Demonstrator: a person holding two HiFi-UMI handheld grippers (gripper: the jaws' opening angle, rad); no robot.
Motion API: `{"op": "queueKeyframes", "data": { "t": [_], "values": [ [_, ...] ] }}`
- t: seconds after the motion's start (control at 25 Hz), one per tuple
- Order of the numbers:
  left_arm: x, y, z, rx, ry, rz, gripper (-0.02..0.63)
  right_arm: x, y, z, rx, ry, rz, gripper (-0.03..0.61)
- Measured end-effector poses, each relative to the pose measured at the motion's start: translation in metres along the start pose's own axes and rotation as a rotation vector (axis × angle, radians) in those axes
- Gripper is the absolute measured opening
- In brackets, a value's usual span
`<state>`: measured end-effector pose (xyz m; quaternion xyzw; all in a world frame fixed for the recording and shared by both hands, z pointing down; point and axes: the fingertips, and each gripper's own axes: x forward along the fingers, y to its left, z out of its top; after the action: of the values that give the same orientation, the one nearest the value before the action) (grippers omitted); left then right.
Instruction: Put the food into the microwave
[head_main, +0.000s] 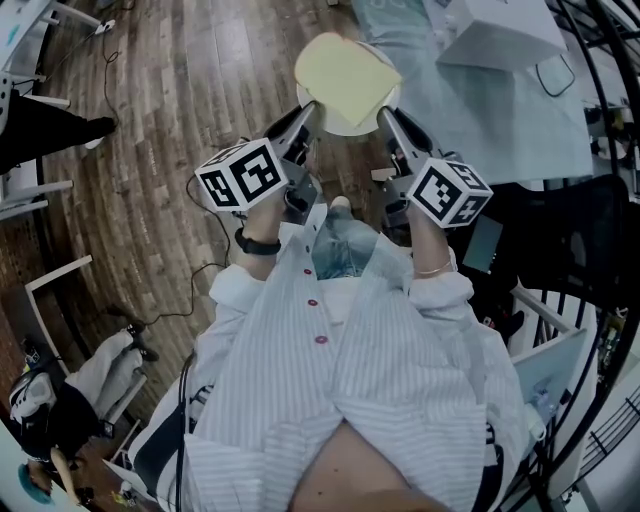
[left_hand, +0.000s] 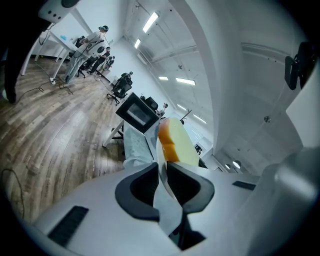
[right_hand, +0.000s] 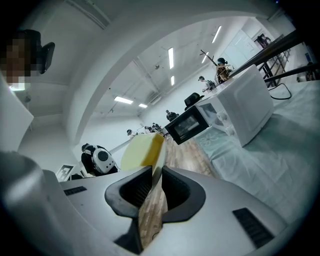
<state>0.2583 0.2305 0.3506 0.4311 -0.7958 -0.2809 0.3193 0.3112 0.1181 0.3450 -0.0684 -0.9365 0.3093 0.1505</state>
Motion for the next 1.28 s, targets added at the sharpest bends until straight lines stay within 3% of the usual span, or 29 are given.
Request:
{"op": "queueKeyframes", "data": {
  "t": [0.24,0.92,1.28],
  "values": [
    [0.015,0.020,0.023,-0.006,-0.002,0.000,0.057,0.032,-0.003,0.008,-0.002,0.005,0.001,0.078],
    [0.073,0.095,0.144,0.008,0.042,-0.049,0.057,0.171,0.006,0.054,0.006,-0.025,-0.036,0.078],
    [0.086,0.148,0.194,0.011,0.078,-0.067,0.057,0.239,0.019,0.056,0.017,-0.043,-0.065,0.078]
  ]
}}
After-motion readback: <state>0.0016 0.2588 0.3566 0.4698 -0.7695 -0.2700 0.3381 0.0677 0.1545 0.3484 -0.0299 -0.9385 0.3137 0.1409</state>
